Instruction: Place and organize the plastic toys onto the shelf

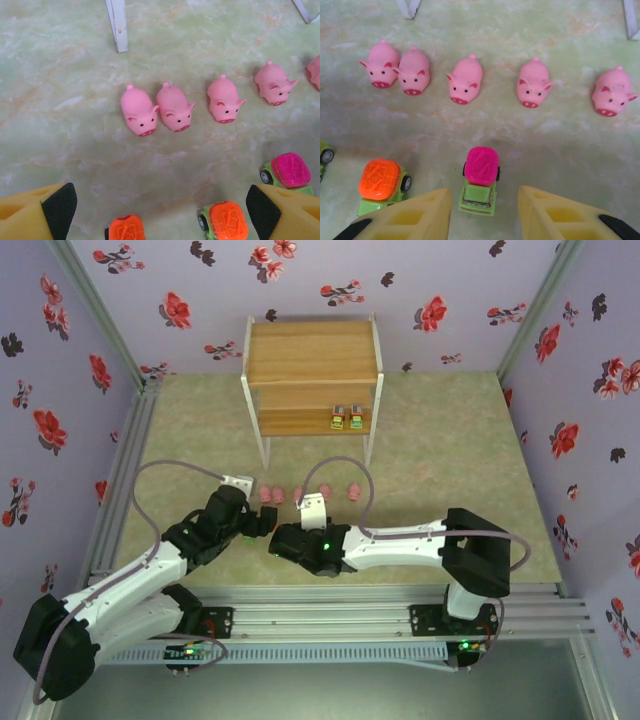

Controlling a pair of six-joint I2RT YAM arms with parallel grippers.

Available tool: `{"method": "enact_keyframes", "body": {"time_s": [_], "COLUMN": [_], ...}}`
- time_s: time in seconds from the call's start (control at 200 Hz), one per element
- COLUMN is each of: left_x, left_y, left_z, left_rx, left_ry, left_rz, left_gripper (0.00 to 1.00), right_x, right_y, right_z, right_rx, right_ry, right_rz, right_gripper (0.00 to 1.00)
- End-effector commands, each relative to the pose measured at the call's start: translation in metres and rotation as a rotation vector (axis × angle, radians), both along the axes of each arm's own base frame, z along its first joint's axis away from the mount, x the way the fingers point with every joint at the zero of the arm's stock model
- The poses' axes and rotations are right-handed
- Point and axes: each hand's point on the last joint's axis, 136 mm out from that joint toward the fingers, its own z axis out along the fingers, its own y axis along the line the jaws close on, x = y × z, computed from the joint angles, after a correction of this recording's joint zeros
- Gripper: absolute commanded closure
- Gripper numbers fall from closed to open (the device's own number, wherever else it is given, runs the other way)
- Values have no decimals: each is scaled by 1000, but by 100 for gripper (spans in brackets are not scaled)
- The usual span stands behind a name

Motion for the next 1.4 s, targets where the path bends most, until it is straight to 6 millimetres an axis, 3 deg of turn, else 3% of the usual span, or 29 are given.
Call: {"method": "enact_keyframes", "body": {"time_s": [0.0,0.545,0.775,1.025,1.395], "left_x": [-1,-2,-2,-2,-2], "left_y": [8,9,9,9,9], "left_z": [-6,-4,-4,-3,-3], "left_rx": [15,4,5,5,4], "left_ry": [18,7,6,7,6], "left_rz": [38,42,40,40,39], "left_gripper": [8,8,8,8,9], "right_x": [-2,-1,1,5,12], "right_y": [10,15,7,6,10], "right_z": [-9,-48,-51,-54,-64], "right_rx": [45,32,22,5,11], "right_ry": [22,94,73,63,72], "right_rz": [-26,-63,-99,-115,-122], "right_gripper": [83,82,81,74,74]}}
